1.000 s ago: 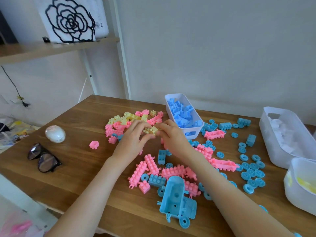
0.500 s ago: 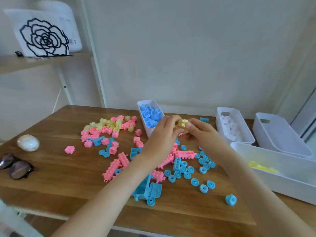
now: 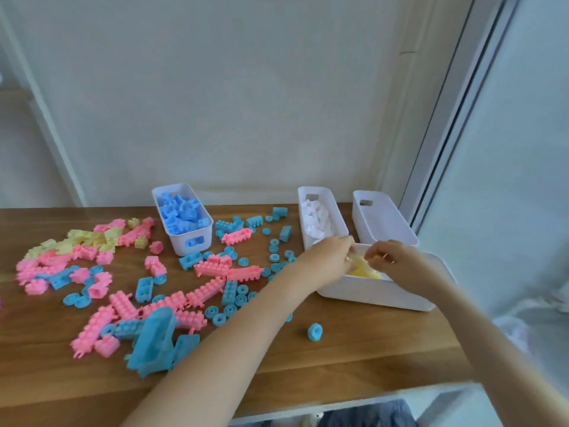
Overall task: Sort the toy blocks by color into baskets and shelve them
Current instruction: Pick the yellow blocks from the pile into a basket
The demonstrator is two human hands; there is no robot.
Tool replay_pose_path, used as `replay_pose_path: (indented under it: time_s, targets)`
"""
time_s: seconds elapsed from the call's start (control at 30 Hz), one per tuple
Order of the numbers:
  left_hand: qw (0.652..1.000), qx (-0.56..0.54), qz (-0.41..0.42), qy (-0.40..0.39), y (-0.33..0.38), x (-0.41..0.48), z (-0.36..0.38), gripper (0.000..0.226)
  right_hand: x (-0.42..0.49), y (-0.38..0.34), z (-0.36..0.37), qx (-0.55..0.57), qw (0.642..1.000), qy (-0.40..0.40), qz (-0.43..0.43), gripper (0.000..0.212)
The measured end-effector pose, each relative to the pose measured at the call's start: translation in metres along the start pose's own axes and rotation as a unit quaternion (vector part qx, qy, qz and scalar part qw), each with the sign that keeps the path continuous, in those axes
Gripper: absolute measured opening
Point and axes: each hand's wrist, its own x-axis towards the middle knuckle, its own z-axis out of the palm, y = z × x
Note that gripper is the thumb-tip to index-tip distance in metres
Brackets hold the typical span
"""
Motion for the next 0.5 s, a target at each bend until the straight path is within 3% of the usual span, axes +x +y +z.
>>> replay_pose_path:
  time_s: [0.37, 0.5]
  targets:
    - [0.996, 0.045, -0.028, -0.070, 0.004, 0.007, 0.004, 0.024, 0.007, 0.004, 0.014, -0.037, 0.997, -0.066, 0.005, 0.025]
    - [0.993, 0.065, 0.009, -0.094, 0.006, -0.001, -0.002, 0.031, 0.009, 0.006, 0.015, -0.041, 0.996, -0.085, 0.010, 0.029]
